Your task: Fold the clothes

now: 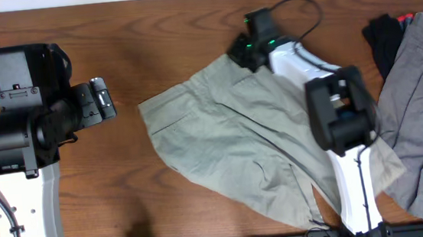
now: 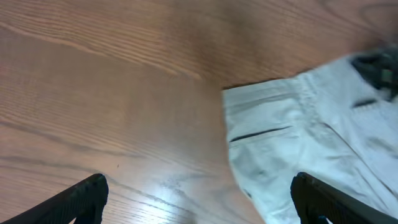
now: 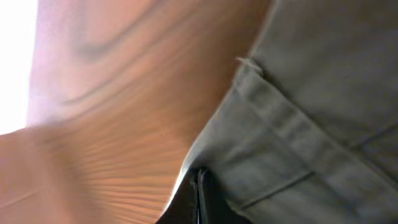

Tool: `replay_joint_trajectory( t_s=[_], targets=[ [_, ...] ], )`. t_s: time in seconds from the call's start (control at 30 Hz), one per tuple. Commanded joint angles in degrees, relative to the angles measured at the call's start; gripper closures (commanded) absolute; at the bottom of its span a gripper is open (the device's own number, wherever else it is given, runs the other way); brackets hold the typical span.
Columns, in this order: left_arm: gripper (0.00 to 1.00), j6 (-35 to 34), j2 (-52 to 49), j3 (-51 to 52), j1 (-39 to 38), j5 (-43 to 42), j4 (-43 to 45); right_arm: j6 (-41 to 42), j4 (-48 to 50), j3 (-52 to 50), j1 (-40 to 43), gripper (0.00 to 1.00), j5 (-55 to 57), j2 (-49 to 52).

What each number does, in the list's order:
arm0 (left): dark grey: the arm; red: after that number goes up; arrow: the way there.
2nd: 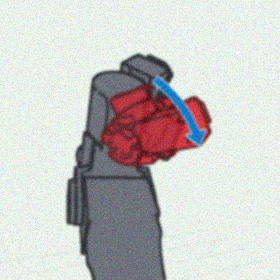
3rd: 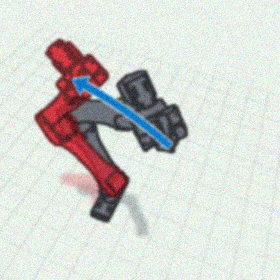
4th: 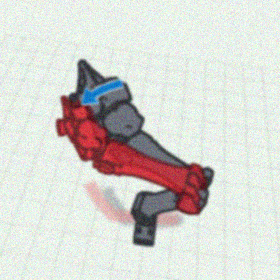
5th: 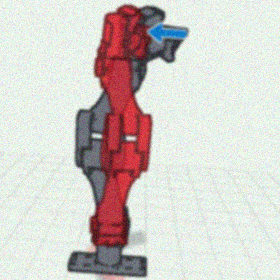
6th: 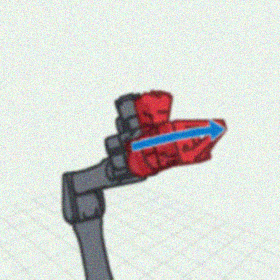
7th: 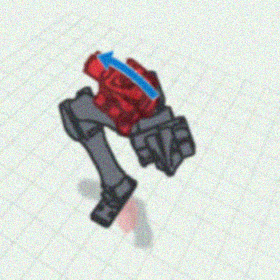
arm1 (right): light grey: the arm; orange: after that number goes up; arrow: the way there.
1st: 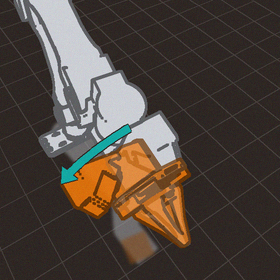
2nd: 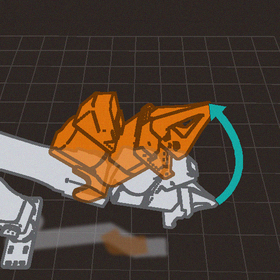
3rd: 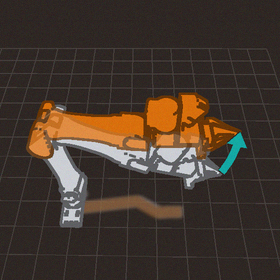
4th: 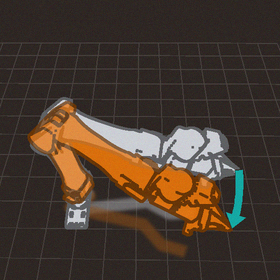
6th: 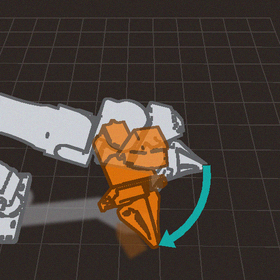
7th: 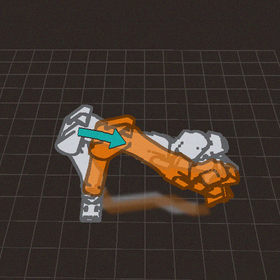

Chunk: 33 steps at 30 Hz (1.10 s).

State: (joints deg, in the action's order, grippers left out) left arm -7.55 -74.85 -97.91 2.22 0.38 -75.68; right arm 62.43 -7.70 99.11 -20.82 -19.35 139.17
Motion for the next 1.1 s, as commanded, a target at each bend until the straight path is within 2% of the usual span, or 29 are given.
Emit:
replay_joint_trajectory(
  t_s=[0.0,0.13,0.23,0.3,0.37,0.47,0.53,0.6,0.67,0.73,0.83,1.03,1.07],
  targets=[
    [0.04,-0.7,0.0,-0.8,0.3,0.0,-0.5,10.0,6.8,-1.1,-6.3,0.98,-5.1,8.2],
    [0.04,-0.7,0.0,-0.8,0.3,0.0,-0.9,9.1,14.2,1.9,-10.3,0.98,-7.1,12.2],
    [0.04,-0.7,0.0,-0.8,0.3,0.1,-1.2,-1.1,14.8,5.2,-11.9,0.98,-9.3,12.8],
    [0.04,-0.7,0.0,-0.8,0.3,0.0,-1.2,-10.1,14.7,8.3,-12.0,0.99,-14.1,12.2],
    [0.04,-0.7,0.0,-0.8,0.3,0.0,-1.2,-15.1,13.0,11.5,-11.3,0.98,-19.6,11.3],
    [0.04,-0.6,-0.3,-0.8,0.2,-0.4,-1.2,-21.4,6.5,16.2,-9.1,0.98,-25.5,8.4],
    [0.04,2.5,-1.0,-0.7,-0.1,-4.4,-1.0,-27.0,0.1,18.3,-7.1,0.98,-25.9,5.0],
    [0.04,6.2,-2.5,-0.3,-0.8,-9.1,-0.3,-32.2,-7.9,19.5,-5.0,0.98,-22.0,0.8],
    [0.06,8.2,-4.9,0.2,-1.8,-11.3,0.5,-35.4,-17.9,20.1,-2.5,0.98,-13.2,-4.4],
    [0.14,9.0,-8.1,0.3,-3.0,-11.6,1.4,-35.9,-26.3,20.1,-0.3,0.97,-2.5,-9.0],
    [0.40,10.7,-15.6,0.3,-5.4,-12.0,5.3,-37.0,-37.4,20.1,3.5,0.96,8.7,-16.8],
    [0.90,14.4,-30.5,0.3,-10.2,-12.0,15.1,-41.0,-50.5,20.1,9.1,0.92,11.0,-27.3],
    [0.94,15.7,-32.9,0.3,-11.2,-12.0,17.0,-41.6,-52.7,20.1,10.1,0.92,11.0,-28.7]
  ],
)
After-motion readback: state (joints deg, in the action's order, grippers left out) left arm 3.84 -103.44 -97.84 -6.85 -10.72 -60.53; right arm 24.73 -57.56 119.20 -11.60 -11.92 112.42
